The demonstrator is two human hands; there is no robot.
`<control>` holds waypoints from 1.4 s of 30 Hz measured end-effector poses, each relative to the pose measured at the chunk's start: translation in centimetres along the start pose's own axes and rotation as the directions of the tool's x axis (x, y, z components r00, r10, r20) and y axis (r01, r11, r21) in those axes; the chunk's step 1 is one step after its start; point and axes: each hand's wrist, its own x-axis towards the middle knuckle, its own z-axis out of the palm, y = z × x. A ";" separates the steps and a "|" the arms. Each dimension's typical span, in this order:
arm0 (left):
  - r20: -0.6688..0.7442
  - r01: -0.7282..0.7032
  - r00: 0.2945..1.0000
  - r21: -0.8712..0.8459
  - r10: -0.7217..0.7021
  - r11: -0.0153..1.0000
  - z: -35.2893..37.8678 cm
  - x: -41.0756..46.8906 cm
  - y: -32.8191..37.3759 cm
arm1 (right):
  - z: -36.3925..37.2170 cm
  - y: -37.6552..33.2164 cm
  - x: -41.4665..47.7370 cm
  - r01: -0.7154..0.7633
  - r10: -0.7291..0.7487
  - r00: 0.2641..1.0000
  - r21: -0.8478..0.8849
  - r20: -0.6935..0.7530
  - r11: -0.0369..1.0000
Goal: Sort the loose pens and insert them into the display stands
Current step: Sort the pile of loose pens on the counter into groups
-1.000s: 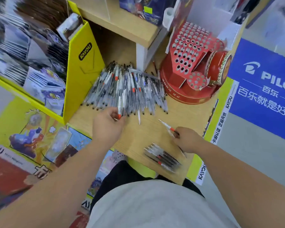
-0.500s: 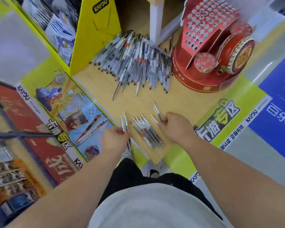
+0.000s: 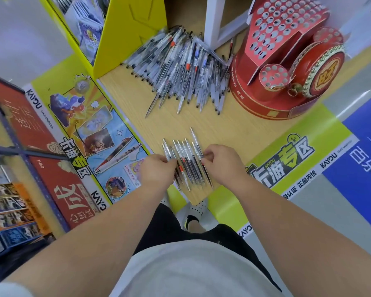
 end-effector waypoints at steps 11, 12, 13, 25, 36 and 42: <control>-0.009 0.001 1.000 -0.052 -0.001 0.999 -0.8 0.2 -0.3 | 0.1 1.2 -0.4 0.005 -0.004 1.000 0.033 -0.030 0.999; 0.001 0.007 1.000 -0.067 -0.007 0.998 -0.8 0.3 -0.4 | 0.2 1.2 -0.4 0.008 -0.007 1.000 0.038 -0.030 0.999; 0.013 0.014 1.000 -0.083 -0.013 0.996 -0.7 0.3 -0.4 | 0.1 1.1 -0.5 0.013 -0.012 0.999 0.044 -0.030 0.999; 0.104 -0.005 0.995 -0.007 0.006 1.000 -1.4 0.6 -1.0 | -0.6 0.6 0.2 0.010 -0.010 0.999 0.003 -0.032 1.000; -0.005 -0.223 0.974 0.166 0.227 0.961 -6.7 4.9 4.3 | -2.8 -1.9 2.1 -0.037 0.050 0.992 0.106 -0.117 0.994; 0.077 -0.345 0.937 0.327 0.339 0.880 -7.0 10.8 7.9 | -2.8 -4.6 4.7 -0.107 0.132 0.985 0.201 -0.115 0.974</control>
